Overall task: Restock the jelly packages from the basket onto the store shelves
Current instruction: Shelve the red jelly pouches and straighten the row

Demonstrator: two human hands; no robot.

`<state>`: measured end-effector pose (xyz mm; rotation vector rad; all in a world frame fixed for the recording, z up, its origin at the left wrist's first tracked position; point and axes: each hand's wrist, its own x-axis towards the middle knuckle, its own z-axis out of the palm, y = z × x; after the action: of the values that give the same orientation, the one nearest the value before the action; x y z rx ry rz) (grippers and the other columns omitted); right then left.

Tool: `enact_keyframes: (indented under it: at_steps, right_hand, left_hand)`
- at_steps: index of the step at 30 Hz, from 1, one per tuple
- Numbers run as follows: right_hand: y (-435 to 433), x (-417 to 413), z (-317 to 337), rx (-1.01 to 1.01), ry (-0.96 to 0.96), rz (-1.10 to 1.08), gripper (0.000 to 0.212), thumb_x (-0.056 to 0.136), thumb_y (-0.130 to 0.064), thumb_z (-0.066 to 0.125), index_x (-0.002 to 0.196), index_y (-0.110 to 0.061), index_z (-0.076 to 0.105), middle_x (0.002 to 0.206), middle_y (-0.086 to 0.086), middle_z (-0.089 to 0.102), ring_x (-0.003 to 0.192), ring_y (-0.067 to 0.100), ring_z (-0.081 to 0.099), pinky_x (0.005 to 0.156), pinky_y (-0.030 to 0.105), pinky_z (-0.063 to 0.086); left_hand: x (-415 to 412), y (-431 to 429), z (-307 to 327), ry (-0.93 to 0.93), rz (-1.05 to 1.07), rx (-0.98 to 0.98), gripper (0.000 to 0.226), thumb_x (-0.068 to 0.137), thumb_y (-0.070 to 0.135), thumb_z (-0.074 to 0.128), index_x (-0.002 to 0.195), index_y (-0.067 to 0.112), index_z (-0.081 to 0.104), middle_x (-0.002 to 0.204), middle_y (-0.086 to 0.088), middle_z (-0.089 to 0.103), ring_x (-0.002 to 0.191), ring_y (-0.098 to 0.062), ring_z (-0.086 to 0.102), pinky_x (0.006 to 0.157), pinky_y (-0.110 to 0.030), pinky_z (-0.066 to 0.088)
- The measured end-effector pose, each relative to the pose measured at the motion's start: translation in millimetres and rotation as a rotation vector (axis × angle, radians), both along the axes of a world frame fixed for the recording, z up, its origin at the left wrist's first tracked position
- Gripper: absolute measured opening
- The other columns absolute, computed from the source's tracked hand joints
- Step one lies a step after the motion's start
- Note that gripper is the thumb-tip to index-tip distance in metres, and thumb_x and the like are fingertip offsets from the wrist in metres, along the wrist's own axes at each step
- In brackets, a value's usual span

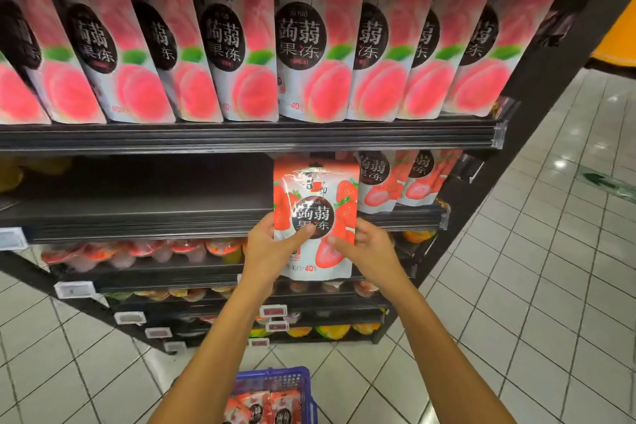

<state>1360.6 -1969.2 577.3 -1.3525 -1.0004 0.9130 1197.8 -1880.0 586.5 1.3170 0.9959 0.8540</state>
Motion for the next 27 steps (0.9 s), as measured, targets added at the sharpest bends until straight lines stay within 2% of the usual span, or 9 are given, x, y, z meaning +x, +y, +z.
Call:
enact_keyframes:
  at_steps: [3,6,9,13,15,18,21,24,27]
  right_hand:
    - [6,-2,5,0.041,0.028,-0.058,0.022,0.086,-0.014,0.075,0.105,-0.024,0.072,0.096,-0.004,0.078,0.091,0.014,0.074,0.073,0.021,0.058]
    - [15,-1,13,0.058,0.026,-0.126,0.019,0.086,-0.013,0.074,0.101,-0.024,0.073,0.088,-0.005,0.078,0.084,0.013,0.074,0.07,0.021,0.057]
    - [26,2,22,0.086,0.005,-0.173,0.018,0.087,-0.014,0.073,0.102,-0.023,0.072,0.09,-0.005,0.078,0.086,0.015,0.074,0.072,0.023,0.058]
    - [41,6,30,0.126,-0.044,-0.239,0.019,0.087,-0.012,0.073,0.104,-0.022,0.071,0.094,-0.004,0.078,0.09,0.015,0.073,0.079,0.028,0.058]
    - [46,7,32,0.14,-0.083,-0.26,0.021,0.088,-0.012,0.072,0.098,-0.03,0.071,0.094,-0.006,0.077,0.091,0.014,0.072,0.083,0.032,0.058]
    - [51,12,28,0.131,-0.136,-0.299,0.02,0.09,-0.014,0.068,0.098,-0.032,0.069,0.1,-0.004,0.076,0.099,0.016,0.07,0.093,0.042,0.055]
    - [53,17,15,0.026,-0.204,-0.323,0.022,0.095,-0.012,0.061,0.117,-0.009,0.066,0.119,0.009,0.069,0.118,0.024,0.062,0.106,0.046,0.046]
    - [46,17,8,-0.031,-0.224,-0.313,0.033,0.098,-0.013,0.058,0.13,-0.006,0.058,0.129,0.004,0.063,0.123,0.015,0.056,0.11,0.03,0.042]
    - [35,14,8,-0.008,-0.416,-0.326,0.019,0.096,-0.013,0.061,0.115,-0.018,0.059,0.099,-0.006,0.069,0.096,0.008,0.064,0.089,0.017,0.052]
  left_hand:
    - [-2,4,7,0.01,0.011,0.078,0.029,0.083,0.033,0.074,0.11,0.027,0.064,0.108,0.007,0.072,0.097,-0.01,0.07,0.074,-0.018,0.055]
    - [-4,6,13,-0.024,0.073,0.15,0.039,0.09,0.031,0.067,0.125,0.028,0.049,0.128,0.009,0.057,0.113,-0.004,0.059,0.089,-0.017,0.049]
    - [-3,2,17,0.079,0.161,0.342,0.042,0.092,0.027,0.065,0.13,0.027,0.047,0.128,0.012,0.047,0.116,0.0,0.05,0.092,-0.013,0.043]
    - [6,-6,18,0.201,0.03,0.52,0.04,0.09,0.016,0.067,0.128,0.025,0.055,0.128,0.006,0.047,0.115,-0.007,0.05,0.098,-0.016,0.043]
    - [12,-7,16,0.203,-0.034,0.494,0.049,0.089,0.014,0.067,0.134,0.027,0.05,0.133,0.007,0.043,0.118,-0.004,0.049,0.095,-0.012,0.041]
    - [20,-8,12,0.2,-0.078,0.44,0.057,0.09,0.016,0.066,0.14,0.029,0.042,0.142,0.01,0.037,0.121,0.002,0.044,0.099,-0.019,0.041]
    - [28,-11,6,0.217,-0.115,0.393,0.063,0.09,0.018,0.066,0.145,0.031,0.037,0.151,0.01,0.03,0.131,0.001,0.04,0.109,-0.026,0.04]
    - [33,-15,1,0.236,-0.155,0.365,0.069,0.091,0.019,0.065,0.15,0.034,0.031,0.16,0.01,0.018,0.144,-0.007,0.029,0.115,-0.032,0.035]
    - [34,-16,0,0.222,-0.162,0.352,0.07,0.092,0.016,0.063,0.151,0.033,0.029,0.162,0.011,0.015,0.146,-0.007,0.025,0.117,-0.034,0.033]
